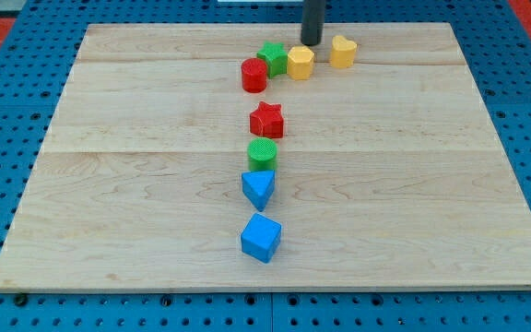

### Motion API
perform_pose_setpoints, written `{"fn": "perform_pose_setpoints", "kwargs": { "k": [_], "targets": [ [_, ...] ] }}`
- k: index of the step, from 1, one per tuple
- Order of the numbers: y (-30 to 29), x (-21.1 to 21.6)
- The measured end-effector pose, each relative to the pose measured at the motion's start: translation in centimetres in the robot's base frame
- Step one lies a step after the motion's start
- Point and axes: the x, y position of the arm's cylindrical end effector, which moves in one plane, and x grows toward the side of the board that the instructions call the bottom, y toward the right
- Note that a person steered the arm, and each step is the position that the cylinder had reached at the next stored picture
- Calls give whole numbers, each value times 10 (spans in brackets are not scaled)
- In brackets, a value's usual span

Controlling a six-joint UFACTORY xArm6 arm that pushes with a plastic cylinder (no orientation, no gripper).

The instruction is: Move the red circle below the green star

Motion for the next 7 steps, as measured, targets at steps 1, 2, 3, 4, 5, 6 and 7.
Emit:
{"fn": "perform_pose_setpoints", "kwargs": {
  "k": [1,2,3,4,5,6,7],
  "targets": [
    [-77,-8],
    [-75,57],
    [-71,95],
    [-70,95],
    [-115,85],
    [-117,136],
    [-87,143]
  ]
}}
